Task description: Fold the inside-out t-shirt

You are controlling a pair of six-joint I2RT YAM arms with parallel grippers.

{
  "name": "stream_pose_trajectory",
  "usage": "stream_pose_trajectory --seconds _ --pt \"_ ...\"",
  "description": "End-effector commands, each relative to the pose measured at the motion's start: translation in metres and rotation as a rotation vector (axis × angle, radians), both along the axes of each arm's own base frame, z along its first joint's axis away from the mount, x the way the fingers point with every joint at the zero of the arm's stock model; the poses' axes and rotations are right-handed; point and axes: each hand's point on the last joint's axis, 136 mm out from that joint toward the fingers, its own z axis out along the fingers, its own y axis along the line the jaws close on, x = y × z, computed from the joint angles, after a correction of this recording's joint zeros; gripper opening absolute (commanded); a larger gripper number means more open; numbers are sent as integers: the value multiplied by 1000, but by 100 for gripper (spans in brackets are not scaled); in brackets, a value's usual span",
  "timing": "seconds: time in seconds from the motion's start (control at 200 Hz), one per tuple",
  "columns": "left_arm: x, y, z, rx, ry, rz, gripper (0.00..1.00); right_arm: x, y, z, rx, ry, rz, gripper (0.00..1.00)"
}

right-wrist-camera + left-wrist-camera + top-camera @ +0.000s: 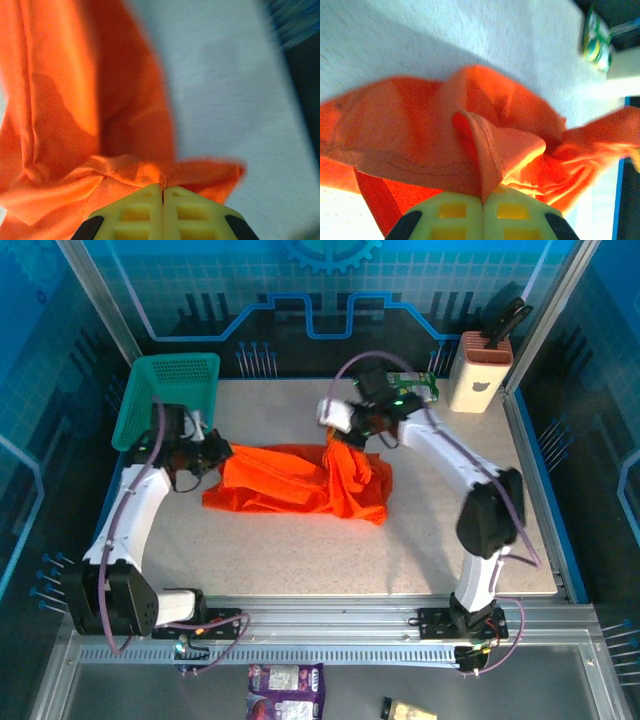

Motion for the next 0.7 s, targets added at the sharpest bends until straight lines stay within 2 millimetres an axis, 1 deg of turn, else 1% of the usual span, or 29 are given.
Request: stream_pose_trajectory --seconds 0.0,0.03,0.035,0.085,0.12,0.165,0.215,0.255,0.305,0.34,0.385,0.435,0.52,0.535,0.54,0.56,0.6,0.65,0.695 --pt "3 9 52 -18 -121 -25 0 5 -42 122 397 -128 -261 0" --pt "6 14 63 -27 -142 -14 0 5 -57 144 467 -160 -316 0" --pt "6 15 65 -28 -147 -12 0 6 -60 145 475 -159 -326 0" --pt "10 23 83 -52 -185 8 0 2 -89 175 586 -199 -426 0" --pt "13 28 98 -76 -213 22 0 -3 -112 197 666 -229 -499 0" --pt "17 34 118 -106 -256 40 0 -12 -138 219 765 -255 -579 0" --pt "20 37 141 -137 -308 43 0 -24 -166 238 865 -285 -656 0" --pt "21 38 158 -149 -348 45 0 -39 -186 256 936 -329 -722 0" --pt "22 38 177 -165 -390 45 0 -56 -206 270 998 -381 -792 0" --pt "23 37 190 -177 -418 45 0 -67 -217 278 1044 -410 -835 0" --pt "25 37 209 -194 -457 40 0 -77 -220 280 1078 -428 -841 0" --pt "25 39 238 -209 -506 30 0 -82 -214 279 1102 -414 -804 0" --pt "22 42 300 -219 -606 9 0 -76 -199 258 1137 -294 -761 0" --pt "20 42 311 -221 -626 2 0 -73 -196 253 1141 -265 -758 0" --pt "21 42 312 -224 -626 1 0 -72 -196 252 1142 -257 -759 0" --pt "17 41 329 -226 -659 -7 0 -70 -192 247 1147 -216 -753 0" --pt "13 38 353 -240 -703 -28 0 -65 -185 236 1154 -137 -751 0" --pt "16 36 367 -280 -735 -42 0 -61 -179 229 1163 -60 -749 0" --pt "19 35 369 -329 -744 -44 0 -59 -175 226 1162 -14 -748 0"
